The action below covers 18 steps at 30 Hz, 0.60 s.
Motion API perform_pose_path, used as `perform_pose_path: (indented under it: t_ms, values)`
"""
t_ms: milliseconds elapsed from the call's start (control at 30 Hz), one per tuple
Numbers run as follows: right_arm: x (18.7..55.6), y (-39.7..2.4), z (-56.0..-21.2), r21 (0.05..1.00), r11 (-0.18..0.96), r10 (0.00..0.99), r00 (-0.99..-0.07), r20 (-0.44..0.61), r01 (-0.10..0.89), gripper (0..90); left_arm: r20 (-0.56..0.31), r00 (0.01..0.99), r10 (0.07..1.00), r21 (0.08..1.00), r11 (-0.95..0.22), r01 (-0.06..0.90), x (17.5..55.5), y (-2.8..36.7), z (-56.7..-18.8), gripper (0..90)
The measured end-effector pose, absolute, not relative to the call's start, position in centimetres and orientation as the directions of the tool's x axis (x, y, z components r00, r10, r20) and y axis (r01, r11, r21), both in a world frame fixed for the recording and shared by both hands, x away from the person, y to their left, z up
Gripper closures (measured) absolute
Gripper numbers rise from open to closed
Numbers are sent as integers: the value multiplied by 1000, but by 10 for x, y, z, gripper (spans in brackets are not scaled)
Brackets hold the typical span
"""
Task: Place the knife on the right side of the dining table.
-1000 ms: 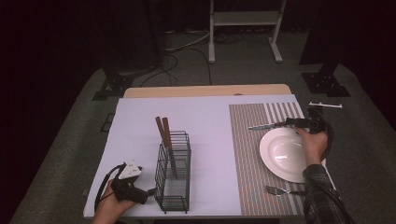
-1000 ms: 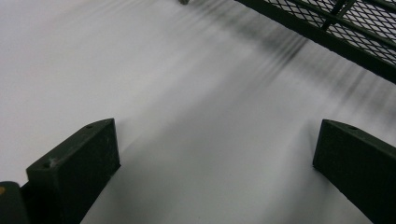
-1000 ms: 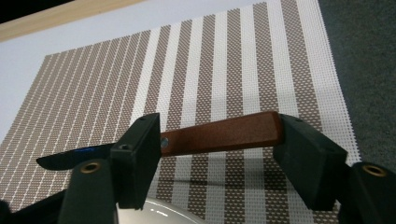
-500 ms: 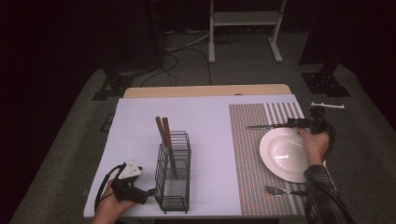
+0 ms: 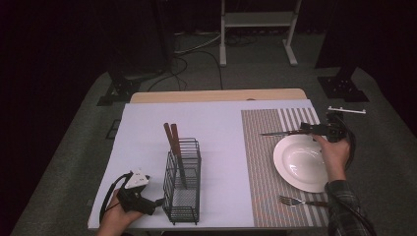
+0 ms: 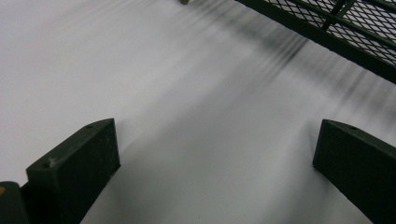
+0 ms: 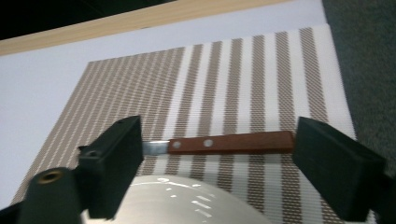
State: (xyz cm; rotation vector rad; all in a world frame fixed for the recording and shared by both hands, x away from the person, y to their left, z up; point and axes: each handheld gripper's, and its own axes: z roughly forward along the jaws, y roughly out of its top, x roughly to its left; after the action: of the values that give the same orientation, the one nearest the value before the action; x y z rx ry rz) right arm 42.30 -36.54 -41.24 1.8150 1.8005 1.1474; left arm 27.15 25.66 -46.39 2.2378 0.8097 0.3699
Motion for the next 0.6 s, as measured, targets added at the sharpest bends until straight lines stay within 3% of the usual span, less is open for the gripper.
perform_pose_path:
  t_ms: [100, 600]
  values:
    - [416, -353, -405, 745, -92, 954, -156, 255, 660, 0, 24, 762, 647, 712, -546, 442, 271, 257, -464, 0]
    - [390, -289, -389, 784, 90, 913, -366, 182, 614, 0, 23, 762, 647, 711, -547, 443, 271, 257, -464, 0]
